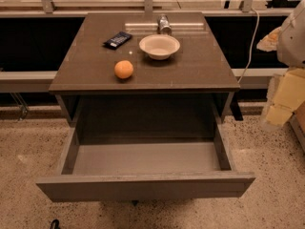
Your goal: Place orange into top drawer
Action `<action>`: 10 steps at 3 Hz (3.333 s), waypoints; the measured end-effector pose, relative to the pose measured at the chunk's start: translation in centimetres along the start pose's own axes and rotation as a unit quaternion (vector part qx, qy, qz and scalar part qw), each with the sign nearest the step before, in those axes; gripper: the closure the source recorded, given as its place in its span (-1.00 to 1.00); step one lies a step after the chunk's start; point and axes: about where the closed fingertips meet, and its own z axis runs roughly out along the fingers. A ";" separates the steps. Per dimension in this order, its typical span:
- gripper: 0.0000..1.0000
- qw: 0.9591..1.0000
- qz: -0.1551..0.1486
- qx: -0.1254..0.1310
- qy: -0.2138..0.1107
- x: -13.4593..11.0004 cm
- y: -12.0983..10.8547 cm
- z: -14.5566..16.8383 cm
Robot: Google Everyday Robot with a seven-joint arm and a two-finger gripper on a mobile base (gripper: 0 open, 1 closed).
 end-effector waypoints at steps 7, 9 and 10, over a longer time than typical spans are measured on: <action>-1.00 0.956 -0.047 0.066 -0.283 -20.9 -21.0 11.5; -1.00 0.938 -0.023 0.045 -0.344 -25.3 -19.4 15.8; -1.00 0.932 -0.012 0.017 -0.362 -27.0 -17.7 18.3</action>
Offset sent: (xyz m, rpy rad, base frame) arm 0.1263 0.0375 -0.0578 0.2666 -0.1065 -0.0054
